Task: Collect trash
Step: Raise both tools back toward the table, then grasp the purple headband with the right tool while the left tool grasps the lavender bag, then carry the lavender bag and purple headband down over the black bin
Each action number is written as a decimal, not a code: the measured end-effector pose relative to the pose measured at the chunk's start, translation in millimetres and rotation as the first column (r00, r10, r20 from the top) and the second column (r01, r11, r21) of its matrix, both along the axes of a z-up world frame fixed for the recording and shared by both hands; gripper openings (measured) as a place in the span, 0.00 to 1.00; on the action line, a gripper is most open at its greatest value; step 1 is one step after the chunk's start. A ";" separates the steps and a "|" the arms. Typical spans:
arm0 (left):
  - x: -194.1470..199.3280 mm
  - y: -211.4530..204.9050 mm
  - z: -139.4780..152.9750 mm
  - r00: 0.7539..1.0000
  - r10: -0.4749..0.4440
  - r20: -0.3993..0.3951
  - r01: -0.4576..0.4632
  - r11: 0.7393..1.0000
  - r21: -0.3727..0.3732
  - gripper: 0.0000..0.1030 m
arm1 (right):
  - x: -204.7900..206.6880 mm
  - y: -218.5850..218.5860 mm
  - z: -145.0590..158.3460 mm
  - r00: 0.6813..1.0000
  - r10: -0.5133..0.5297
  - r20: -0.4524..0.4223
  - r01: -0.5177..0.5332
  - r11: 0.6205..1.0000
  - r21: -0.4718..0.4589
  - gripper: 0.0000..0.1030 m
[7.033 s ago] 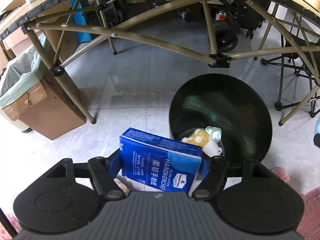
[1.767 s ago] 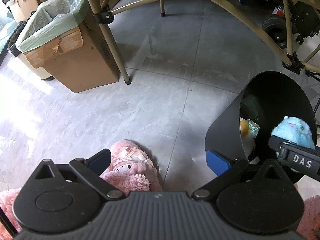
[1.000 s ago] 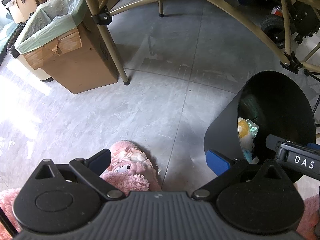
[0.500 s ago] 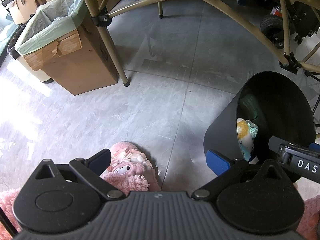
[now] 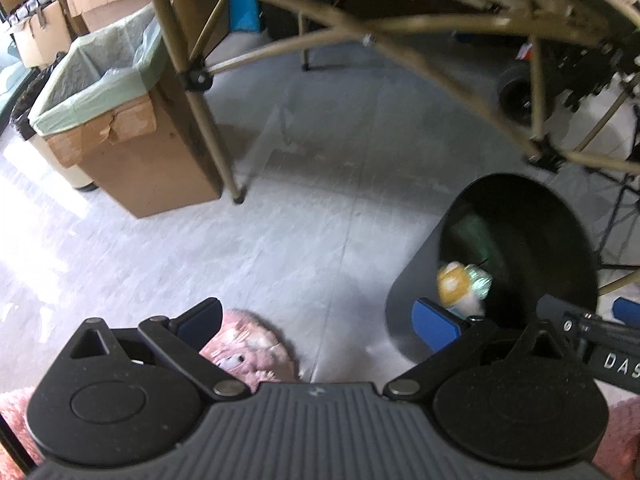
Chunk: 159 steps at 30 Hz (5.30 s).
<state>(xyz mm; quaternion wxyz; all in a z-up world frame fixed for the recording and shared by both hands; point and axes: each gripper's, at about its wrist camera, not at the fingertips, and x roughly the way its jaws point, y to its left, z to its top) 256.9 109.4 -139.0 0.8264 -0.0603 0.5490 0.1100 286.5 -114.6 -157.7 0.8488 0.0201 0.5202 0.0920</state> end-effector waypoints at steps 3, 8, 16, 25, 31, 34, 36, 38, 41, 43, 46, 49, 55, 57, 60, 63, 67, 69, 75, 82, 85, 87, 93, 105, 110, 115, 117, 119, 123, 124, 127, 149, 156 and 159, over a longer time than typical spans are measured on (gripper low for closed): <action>-5.0 -1.3 13.5 0.997 -0.008 0.072 0.009 1.000 -0.011 1.00 | -6.2 -11.0 11.3 0.999 -0.012 0.040 0.011 1.000 0.010 1.00; -11.8 -8.3 36.1 0.983 -0.021 0.184 0.026 0.999 -0.029 1.00 | -17.5 -32.2 29.4 0.993 -0.046 0.105 0.041 0.998 0.052 1.00; -28.7 -27.5 84.7 0.929 -0.062 0.364 0.067 0.998 -0.002 1.00 | -43.4 -59.9 71.7 0.966 -0.057 0.252 0.025 0.992 0.127 1.00; -16.8 -44.9 134.9 0.882 -0.052 0.468 0.063 0.998 -0.007 1.00 | -65.7 -87.8 139.1 0.838 -0.082 0.540 0.001 0.989 0.148 1.00; 9.1 -57.0 160.8 0.855 -0.051 0.517 0.073 0.997 -0.023 1.00 | -39.2 -97.3 167.2 0.771 -0.102 0.629 0.002 0.988 0.157 1.00; 25.3 -59.4 170.8 0.845 -0.038 0.533 0.067 0.997 -0.035 1.00 | -19.4 -93.2 177.3 0.743 -0.101 0.662 0.010 0.990 0.140 1.00; 38.0 -59.4 176.7 0.842 -0.025 0.538 0.054 0.998 -0.039 1.00 | -5.1 -88.9 182.9 0.729 -0.100 0.677 0.006 0.990 0.141 1.00; 52.3 -57.6 181.4 0.840 -0.010 0.542 0.039 0.998 -0.042 1.00 | 14.1 -84.7 188.8 0.719 -0.098 0.688 0.005 0.991 0.136 1.00; 77.4 -54.3 184.6 0.839 0.004 0.545 0.023 0.999 -0.043 1.00 | 40.6 -79.2 193.1 0.709 -0.105 0.698 0.024 0.992 0.125 1.00; 93.1 -50.7 185.9 0.841 0.020 0.541 0.003 0.999 -0.042 1.00 | 57.9 -76.9 193.9 0.702 -0.110 0.704 0.032 0.992 0.123 1.00; 115.7 -45.2 186.0 0.845 0.039 0.533 -0.019 0.999 -0.043 1.00 | 81.6 -72.8 192.7 0.704 -0.109 0.701 0.032 0.992 0.122 1.00; 136.0 -40.4 185.9 0.849 0.058 0.526 -0.037 0.998 -0.052 1.00 | 110.6 -65.9 190.5 0.722 -0.108 0.684 0.030 0.992 0.125 1.00; 176.5 -33.3 187.3 0.861 0.081 0.502 -0.064 0.997 -0.051 1.00 | 165.4 -46.1 179.8 0.780 -0.082 0.621 0.038 0.996 0.083 1.00; 189.8 -33.3 187.7 0.867 0.077 0.492 -0.066 0.997 -0.039 1.00 | 179.5 -39.5 176.1 0.794 -0.072 0.603 0.042 0.997 0.065 1.00; 204.9 -32.4 186.1 0.872 0.087 0.481 -0.078 0.996 -0.039 1.00 | 198.6 -33.7 170.9 0.818 -0.073 0.570 0.057 0.997 0.045 1.00; 217.8 -33.6 182.0 0.881 0.093 0.463 -0.080 0.996 -0.048 1.00 | 217.1 -31.5 164.7 0.851 -0.099 0.516 0.099 0.995 0.027 1.00; 230.2 -40.5 174.1 0.894 0.087 0.439 -0.082 0.996 -0.031 1.00 | 235.1 -32.1 155.9 0.879 -0.115 0.462 0.104 0.993 0.049 1.00; 233.4 -42.0 171.4 0.895 0.093 0.437 -0.089 0.996 -0.032 1.00 | 239.9 -32.7 153.9 0.889 -0.117 0.442 0.099 0.993 0.065 1.00; 246.4 -47.1 166.3 0.899 0.102 0.426 -0.088 0.995 -0.051 1.00 | 247.6 -28.6 148.1 0.900 -0.109 0.422 0.102 0.994 0.039 0.89; 253.7 -59.5 162.8 0.902 0.091 0.423 -0.073 0.996 -0.059 1.00 | 243.8 -36.0 151.0 0.888 -0.124 0.444 0.108 0.992 0.061 0.61; 256.6 -67.6 159.6 0.907 0.065 0.416 -0.042 0.997 -0.063 1.00 | 242.1 -41.6 150.8 0.887 -0.132 0.443 0.103 0.991 0.089 0.55; 259.2 -73.2 156.9 0.913 0.049 0.405 -0.023 0.997 -0.070 1.00 | 240.0 -46.3 151.1 0.885 -0.139 0.445 0.098 0.988 0.116 0.41; 262.2 -89.3 152.1 0.916 0.025 0.400 0.011 0.996 -0.086 1.00 | 233.3 -64.6 156.4 0.862 -0.192 0.469 0.127 0.978 0.168 0.32; 271.9 -117.1 136.7 0.937 0.020 0.348 -0.008 0.999 -0.036 1.00 | 224.5 -100.7 164.1 0.822 -0.273 0.501 0.186 0.958 0.217 0.32; 274.1 -120.9 133.5 0.939 0.022 0.344 -0.028 1.000 0.014 1.00 | 223.5 -104.7 164.4 0.817 -0.281 0.504 0.193 0.956 0.221 0.32; 272.7 -126.6 131.4 0.938 0.003 0.347 -0.023 0.998 0.052 1.00 | 223.5 -103.4 165.0 0.816 -0.276 0.508 0.186 0.958 0.220 0.32; 271.9 -128.7 131.9 0.936 -0.010 0.351 -0.010 0.998 0.056 0.96 | 222.9 -101.9 165.1 0.817 -0.273 0.508 0.183 0.958 0.220 0.32; 270.2 -130.9 132.2 0.934 -0.018 0.356 -0.003 0.998 0.061 0.93 | 222.5 -101.2 165.2 0.817 -0.272 0.509 0.181 0.958 0.220 0.32; 266.8 -134.5 132.4 0.928 -0.031 0.370 0.008 0.998 0.064 0.84 | 222.0 -101.1 165.9 0.815 -0.276 0.510 0.184 0.957 0.224 0.32; 265.6 -135.7 133.0 0.926 -0.040 0.374 0.017 0.998 0.063 0.79 | 221.5 -101.3 166.2 0.814 -0.277 0.510 0.184 0.957 0.226 0.32; 262.0 -140.5 134.2 0.920 -0.056 0.387 0.032 0.997 0.068 0.68 | 219.6 -102.7 166.9 0.812 -0.279 0.512 0.183 0.956 0.230 0.32; 201.1 -153.0 164.6 0.851 -0.152 0.503 0.144 0.988 0.054 0.09 | 174.4 -110.3 179.8 0.801 -0.246 0.546 0.125 0.960 0.249 0.33; 168.7 -143.0 171.9 0.822 -0.167 0.544 0.170 0.984 0.046 0.09 | 146.6 -106.3 183.7 0.795 -0.209 0.570 0.097 0.970 0.221 0.33; 152.3 -138.6 174.5 0.808 -0.171 0.564 0.176 0.983 0.045 0.09 | 131.6 -103.5 185.4 0.789 -0.193 0.583 0.085 0.974 0.208 0.33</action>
